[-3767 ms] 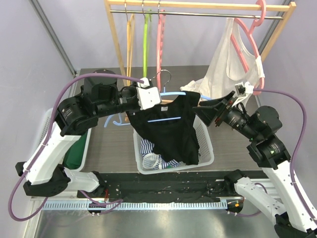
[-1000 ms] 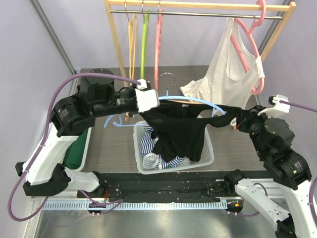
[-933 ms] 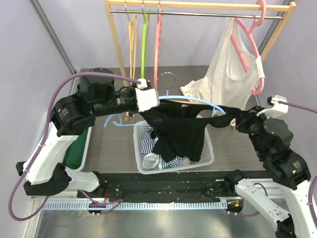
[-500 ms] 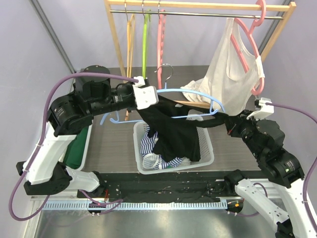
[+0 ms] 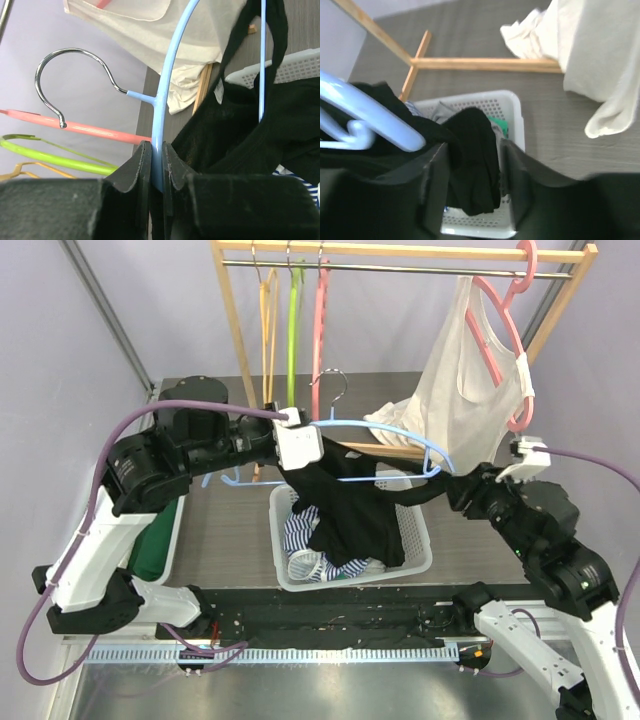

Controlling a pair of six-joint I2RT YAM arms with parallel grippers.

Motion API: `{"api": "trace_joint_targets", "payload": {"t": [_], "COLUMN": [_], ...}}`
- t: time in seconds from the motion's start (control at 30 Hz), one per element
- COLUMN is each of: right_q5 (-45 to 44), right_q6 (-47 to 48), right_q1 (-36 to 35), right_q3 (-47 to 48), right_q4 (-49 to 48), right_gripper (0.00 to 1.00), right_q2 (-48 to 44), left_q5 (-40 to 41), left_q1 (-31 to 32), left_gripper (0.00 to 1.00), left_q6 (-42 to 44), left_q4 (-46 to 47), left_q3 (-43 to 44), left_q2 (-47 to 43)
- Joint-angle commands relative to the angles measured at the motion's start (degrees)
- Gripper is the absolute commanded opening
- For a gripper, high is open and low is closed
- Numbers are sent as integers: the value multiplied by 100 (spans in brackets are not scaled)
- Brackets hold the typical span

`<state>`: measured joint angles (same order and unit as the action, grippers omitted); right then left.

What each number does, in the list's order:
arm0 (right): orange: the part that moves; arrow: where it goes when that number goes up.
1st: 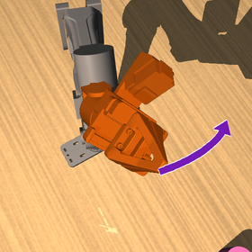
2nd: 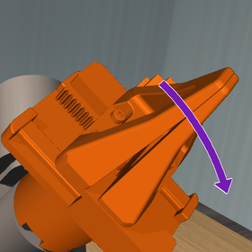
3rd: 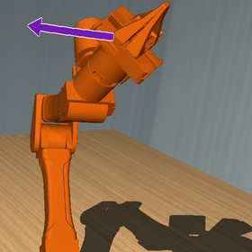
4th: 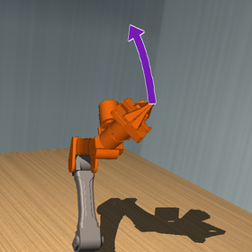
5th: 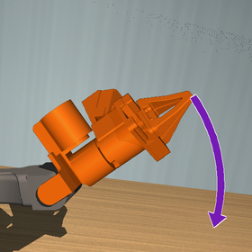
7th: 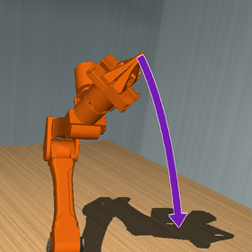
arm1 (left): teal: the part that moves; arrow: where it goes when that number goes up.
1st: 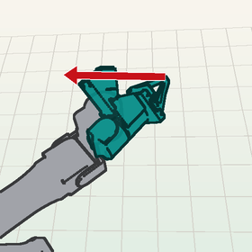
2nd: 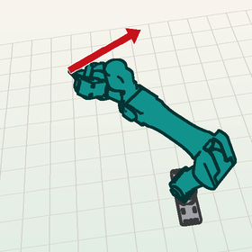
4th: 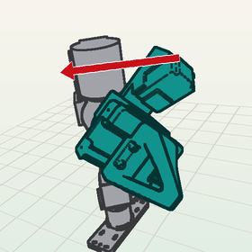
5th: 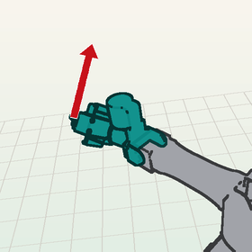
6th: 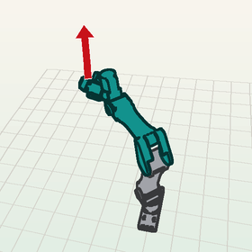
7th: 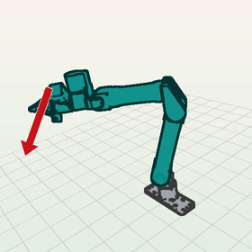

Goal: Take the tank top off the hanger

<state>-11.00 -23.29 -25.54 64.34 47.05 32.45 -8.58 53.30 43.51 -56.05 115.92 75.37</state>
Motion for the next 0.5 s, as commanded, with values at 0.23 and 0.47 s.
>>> {"api": "trace_joint_targets", "payload": {"t": [0.23, 0.47], "right_q5": [519, 2189], "right_q6": [833, 1942], "right_q1": [5, 14], "right_q3": [930, 2398], "right_q4": [120, 911], "right_gripper": [92, 95], "right_q2": [341, 438], "left_q5": [-135, 146], "left_q1": [14, 14], "left_gripper": [0, 0], "left_q6": [-308, -308], "left_q4": [455, 946], "left_q3": [625, 1], "left_q2": [118, 30]}}
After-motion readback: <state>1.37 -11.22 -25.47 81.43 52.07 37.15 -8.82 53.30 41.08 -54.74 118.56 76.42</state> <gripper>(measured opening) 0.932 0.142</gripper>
